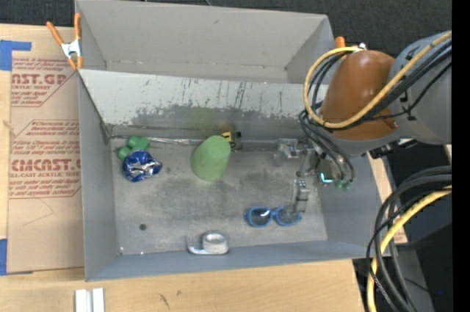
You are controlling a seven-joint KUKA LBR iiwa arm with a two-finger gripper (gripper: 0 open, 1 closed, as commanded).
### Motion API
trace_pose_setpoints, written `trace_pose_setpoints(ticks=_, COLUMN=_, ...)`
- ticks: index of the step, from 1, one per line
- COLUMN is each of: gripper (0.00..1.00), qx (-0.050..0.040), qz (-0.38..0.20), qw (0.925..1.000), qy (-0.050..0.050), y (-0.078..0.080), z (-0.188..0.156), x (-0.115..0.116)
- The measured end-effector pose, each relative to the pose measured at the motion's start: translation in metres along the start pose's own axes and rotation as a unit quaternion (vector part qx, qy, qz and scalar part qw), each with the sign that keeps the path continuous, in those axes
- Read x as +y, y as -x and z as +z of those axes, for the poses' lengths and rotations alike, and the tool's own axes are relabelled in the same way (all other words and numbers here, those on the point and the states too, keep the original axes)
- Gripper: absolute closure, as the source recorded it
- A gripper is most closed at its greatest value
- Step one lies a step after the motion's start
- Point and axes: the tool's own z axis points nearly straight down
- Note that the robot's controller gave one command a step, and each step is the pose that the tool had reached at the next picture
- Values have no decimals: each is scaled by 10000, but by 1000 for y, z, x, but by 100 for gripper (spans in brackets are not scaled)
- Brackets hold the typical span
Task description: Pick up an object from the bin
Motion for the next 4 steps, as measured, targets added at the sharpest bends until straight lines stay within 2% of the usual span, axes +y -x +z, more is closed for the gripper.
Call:
trace_pose_setpoints(ticks=1, gripper=0, qx=6, qz=673, qw=9977, qy=6, y=-42, z=66, x=-2)
trace_pose_setpoints(ticks=2, gripper=100, qx=-29, qz=665, qw=9978, qy=2, y=-39, z=63, x=-2)
trace_pose_setpoints(ticks=3, gripper=100, qx=-78, qz=329, qw=9994, qy=-4, y=-25, z=-47, x=9)
trace_pose_setpoints(ticks=4, gripper=100, qx=-81, qz=237, qw=9997, qy=-4, y=-19, z=-106, x=17)
